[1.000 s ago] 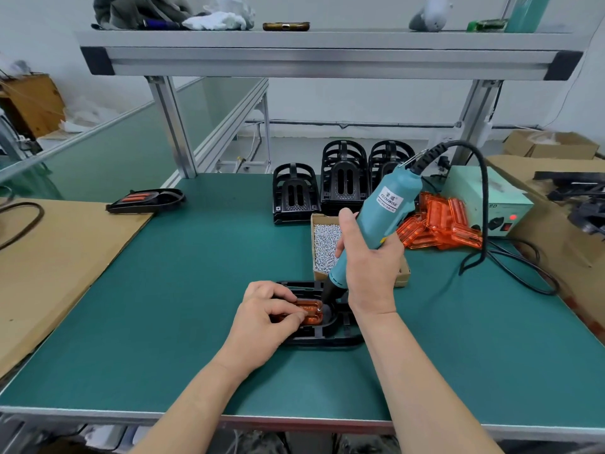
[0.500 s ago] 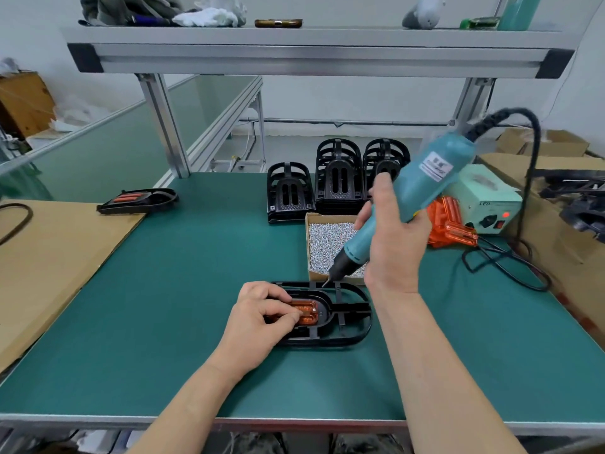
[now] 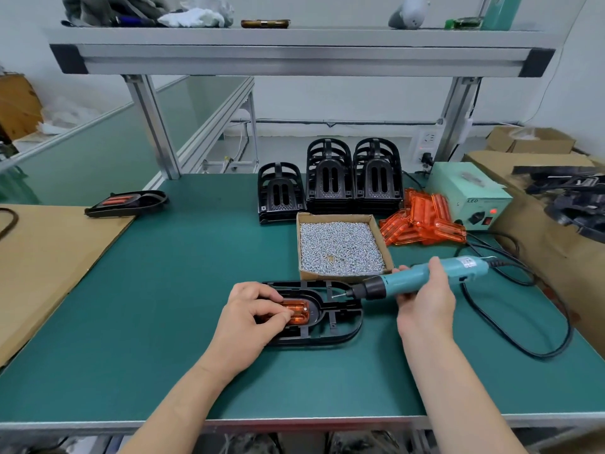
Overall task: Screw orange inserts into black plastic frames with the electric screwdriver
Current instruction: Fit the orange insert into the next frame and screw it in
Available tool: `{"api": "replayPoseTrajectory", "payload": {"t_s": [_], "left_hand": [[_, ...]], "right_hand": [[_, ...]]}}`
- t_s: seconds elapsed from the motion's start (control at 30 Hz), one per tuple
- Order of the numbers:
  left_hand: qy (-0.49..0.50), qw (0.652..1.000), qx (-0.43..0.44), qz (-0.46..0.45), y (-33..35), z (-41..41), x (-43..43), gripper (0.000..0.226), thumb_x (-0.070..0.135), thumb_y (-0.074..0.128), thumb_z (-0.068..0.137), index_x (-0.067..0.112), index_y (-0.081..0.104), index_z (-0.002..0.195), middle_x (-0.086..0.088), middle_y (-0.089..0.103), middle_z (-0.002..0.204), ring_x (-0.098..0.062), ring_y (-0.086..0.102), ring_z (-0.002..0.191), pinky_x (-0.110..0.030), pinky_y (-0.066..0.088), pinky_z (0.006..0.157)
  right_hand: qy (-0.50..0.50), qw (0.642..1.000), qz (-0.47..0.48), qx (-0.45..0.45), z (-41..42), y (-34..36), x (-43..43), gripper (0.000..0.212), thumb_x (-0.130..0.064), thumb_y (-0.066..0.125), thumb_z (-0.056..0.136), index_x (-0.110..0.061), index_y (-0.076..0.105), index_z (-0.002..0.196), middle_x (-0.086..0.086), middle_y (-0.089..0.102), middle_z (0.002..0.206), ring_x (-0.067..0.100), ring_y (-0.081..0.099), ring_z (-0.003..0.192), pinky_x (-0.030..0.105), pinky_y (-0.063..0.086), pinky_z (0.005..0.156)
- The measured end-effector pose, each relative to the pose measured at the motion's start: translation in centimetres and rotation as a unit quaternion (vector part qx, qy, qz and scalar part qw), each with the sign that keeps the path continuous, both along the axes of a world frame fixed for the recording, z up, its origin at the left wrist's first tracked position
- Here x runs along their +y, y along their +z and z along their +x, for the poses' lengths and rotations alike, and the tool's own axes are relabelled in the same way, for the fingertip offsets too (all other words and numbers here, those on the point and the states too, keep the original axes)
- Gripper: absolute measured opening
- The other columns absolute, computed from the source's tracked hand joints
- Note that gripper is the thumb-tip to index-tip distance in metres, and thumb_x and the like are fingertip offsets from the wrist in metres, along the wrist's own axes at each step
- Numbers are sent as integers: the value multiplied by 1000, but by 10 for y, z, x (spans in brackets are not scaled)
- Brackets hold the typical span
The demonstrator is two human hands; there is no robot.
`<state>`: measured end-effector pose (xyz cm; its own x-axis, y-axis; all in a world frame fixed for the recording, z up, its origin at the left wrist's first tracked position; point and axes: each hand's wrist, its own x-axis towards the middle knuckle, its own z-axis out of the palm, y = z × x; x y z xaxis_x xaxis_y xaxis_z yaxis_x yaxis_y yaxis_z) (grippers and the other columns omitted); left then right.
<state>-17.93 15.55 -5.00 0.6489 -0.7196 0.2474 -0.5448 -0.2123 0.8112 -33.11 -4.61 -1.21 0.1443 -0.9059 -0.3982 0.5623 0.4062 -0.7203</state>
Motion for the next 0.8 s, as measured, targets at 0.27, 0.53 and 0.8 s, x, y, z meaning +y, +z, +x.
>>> {"api": "replayPoseTrajectory", "payload": {"t_s": [0.27, 0.53, 0.8], "left_hand": [[2, 1000, 9, 2, 2, -2, 0, 23, 12, 80, 81, 32, 80, 70, 17, 66, 96, -4, 46, 115, -5, 30, 93], [4, 1000, -1, 5, 0, -2, 0, 21, 13, 80, 82, 31, 80, 70, 19, 65, 96, -4, 46, 114, -6, 31, 92], [3, 1000, -2, 3, -2, -1, -1, 22, 14, 81, 81, 32, 79, 69, 21, 64, 97, -4, 47, 114, -8, 32, 93]], "right_hand": [[108, 988, -14, 107, -11, -7, -6, 8, -16, 60, 101, -11, 54, 99, 5, 64, 95, 18, 65, 83, 31, 52, 68], [276, 945, -64, 163, -32, -8, -12, 29, -21, 54, 105, 7, 61, 104, 26, 74, 81, 26, 76, 69, 19, 57, 51], [421, 855, -75, 294, -37, -4, -15, 52, -38, 43, 108, 9, 62, 102, 27, 74, 81, 29, 75, 65, 20, 51, 40]]}}
